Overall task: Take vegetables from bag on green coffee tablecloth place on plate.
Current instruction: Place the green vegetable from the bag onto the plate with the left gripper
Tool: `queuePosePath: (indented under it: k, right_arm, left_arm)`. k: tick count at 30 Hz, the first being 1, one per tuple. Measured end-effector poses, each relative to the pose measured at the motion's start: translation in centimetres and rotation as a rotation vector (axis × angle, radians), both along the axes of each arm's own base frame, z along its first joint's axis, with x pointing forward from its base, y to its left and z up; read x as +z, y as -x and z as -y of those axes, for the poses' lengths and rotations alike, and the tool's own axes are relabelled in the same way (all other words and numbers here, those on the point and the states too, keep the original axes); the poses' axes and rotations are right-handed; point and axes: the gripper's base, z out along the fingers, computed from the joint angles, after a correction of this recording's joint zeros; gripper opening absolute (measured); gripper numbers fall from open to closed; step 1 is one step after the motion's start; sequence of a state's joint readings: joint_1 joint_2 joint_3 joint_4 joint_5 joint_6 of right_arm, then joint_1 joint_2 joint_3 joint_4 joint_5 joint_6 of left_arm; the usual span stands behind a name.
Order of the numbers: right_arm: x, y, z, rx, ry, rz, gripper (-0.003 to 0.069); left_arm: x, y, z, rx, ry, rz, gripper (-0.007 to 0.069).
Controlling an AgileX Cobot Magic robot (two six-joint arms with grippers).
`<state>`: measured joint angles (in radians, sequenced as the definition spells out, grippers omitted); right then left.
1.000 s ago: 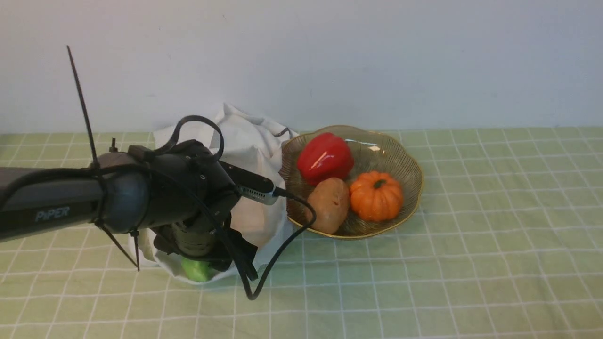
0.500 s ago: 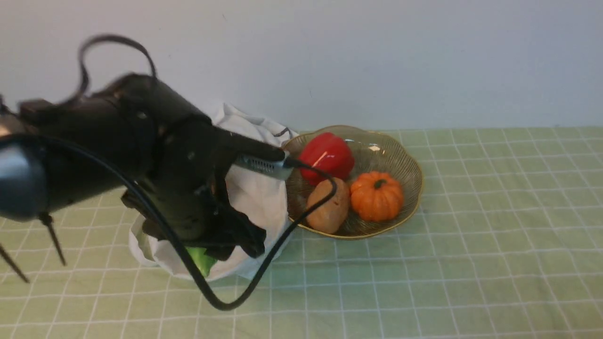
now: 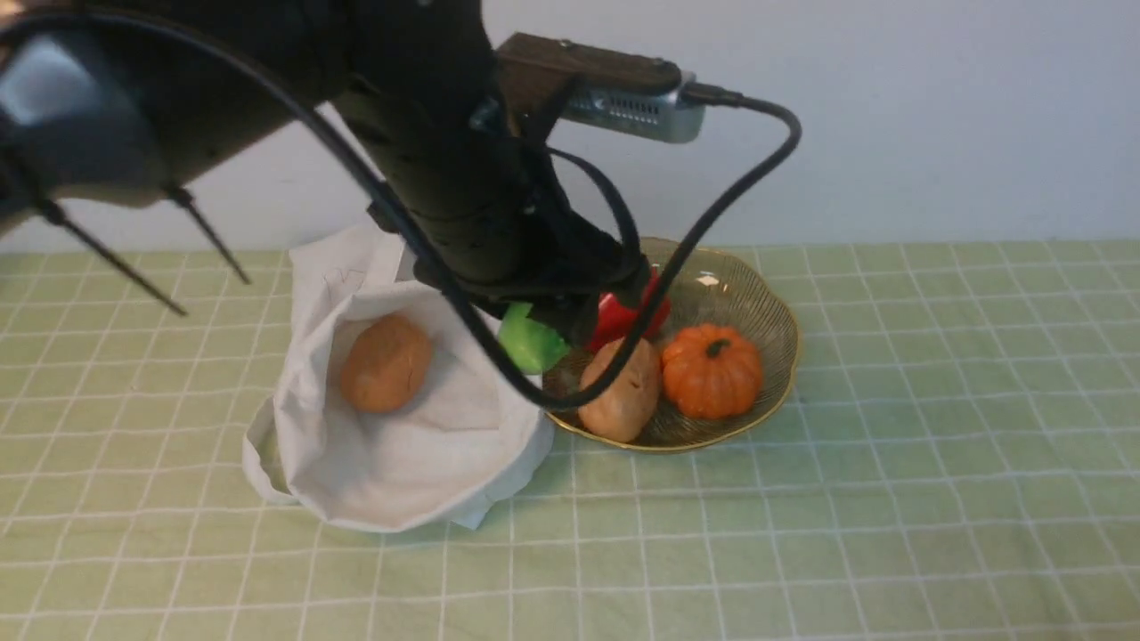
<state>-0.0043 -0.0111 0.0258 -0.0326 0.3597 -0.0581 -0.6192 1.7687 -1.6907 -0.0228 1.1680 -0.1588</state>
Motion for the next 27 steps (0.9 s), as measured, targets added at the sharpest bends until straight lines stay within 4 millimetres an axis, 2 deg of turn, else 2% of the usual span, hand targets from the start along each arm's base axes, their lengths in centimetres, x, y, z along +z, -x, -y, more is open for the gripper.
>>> queuePosePath:
  k: [2,14,18,23,25,27]
  right_arm:
    - [0.0,0.0,0.0,0.000,0.000,0.000,-0.0015]
    - [0.0,0.0,0.0,0.000,0.000,0.000,-0.0015]
    - [0.0,0.0,0.0,0.000,0.000,0.000,-0.0015]
    - [0.0,0.0,0.0,0.000,0.000,0.000,-0.0015]
    - [0.0,0.0,0.0,0.000,0.000,0.000,-0.0015]
    - [0.0,0.0,0.0,0.000,0.000,0.000,-0.0015]
  left_arm:
    - [-2.2,-1.8,1.3,-0.002,-0.018,-0.028,0.0394]
    - [-7.9,-8.6,6.0,-0.044,-0.007,0.047,0.0394]
    - [-9.1,-10.0,6.5,-0.052,-0.042,0.098,0.0394]
    - [-10.1,-10.9,6.7,-0.060,-0.068,0.144,0.0397]
    - [-10.5,-11.1,6.8,-0.058,-0.065,0.149,0.0421]
    - [-11.1,-11.4,7.0,-0.047,-0.054,0.151,0.0491]
